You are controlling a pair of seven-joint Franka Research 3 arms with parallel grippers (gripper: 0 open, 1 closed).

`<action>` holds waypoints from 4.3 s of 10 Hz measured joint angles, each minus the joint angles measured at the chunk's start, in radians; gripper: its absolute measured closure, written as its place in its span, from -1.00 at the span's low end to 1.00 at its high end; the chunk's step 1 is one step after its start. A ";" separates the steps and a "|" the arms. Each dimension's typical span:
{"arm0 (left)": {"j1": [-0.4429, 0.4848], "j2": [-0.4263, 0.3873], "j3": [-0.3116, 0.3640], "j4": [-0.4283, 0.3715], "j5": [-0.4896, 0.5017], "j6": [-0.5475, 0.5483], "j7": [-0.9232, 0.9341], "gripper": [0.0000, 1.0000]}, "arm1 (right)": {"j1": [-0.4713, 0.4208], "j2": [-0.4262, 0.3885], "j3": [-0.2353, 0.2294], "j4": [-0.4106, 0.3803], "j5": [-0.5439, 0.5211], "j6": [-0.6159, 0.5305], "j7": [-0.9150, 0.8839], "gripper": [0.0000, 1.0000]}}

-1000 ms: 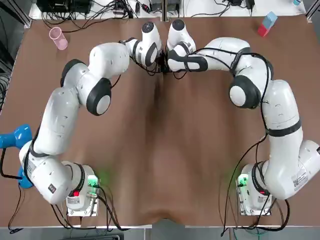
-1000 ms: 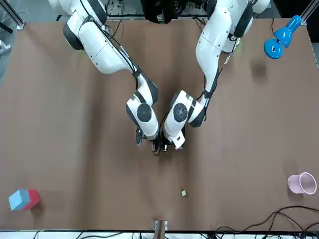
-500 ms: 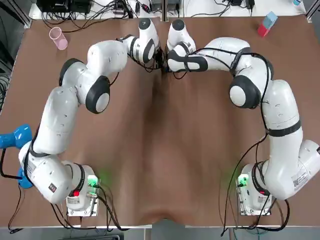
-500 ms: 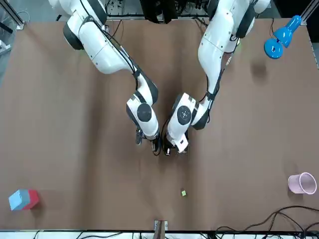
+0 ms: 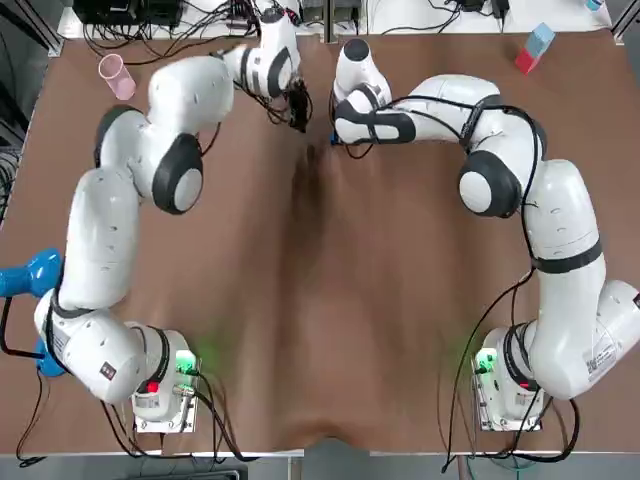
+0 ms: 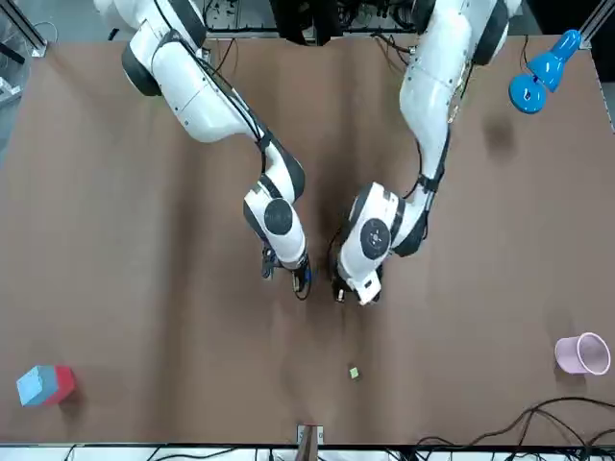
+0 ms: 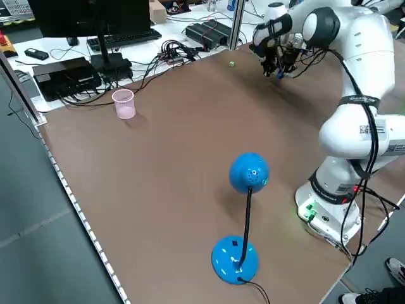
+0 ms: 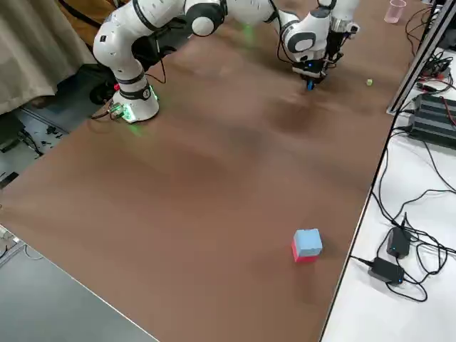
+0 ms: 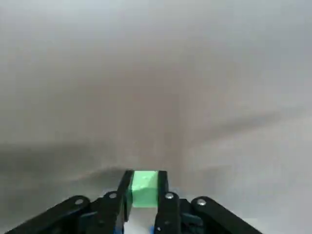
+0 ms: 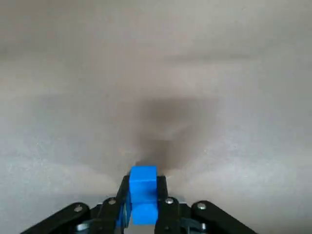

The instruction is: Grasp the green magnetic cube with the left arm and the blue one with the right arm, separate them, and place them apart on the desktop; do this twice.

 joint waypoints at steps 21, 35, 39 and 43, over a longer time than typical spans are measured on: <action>0.038 -0.571 -0.467 -0.767 0.003 -0.434 -0.232 -1.00 | -0.057 0.000 0.061 0.004 -0.003 -0.090 -0.029 -0.52; 0.009 0.021 -0.138 -0.009 0.153 0.191 -0.391 -0.89 | -0.083 -0.067 0.037 -0.058 -0.009 -0.061 -0.059 -0.53; -0.024 0.065 -0.138 0.003 0.154 0.258 -0.391 -0.81 | -0.104 -0.137 0.005 -0.217 -0.011 0.039 -0.129 -0.57; -0.039 0.116 -0.137 0.027 0.154 0.338 -0.391 -0.72 | -0.116 -0.150 0.003 -0.242 -0.011 0.051 -0.145 -0.57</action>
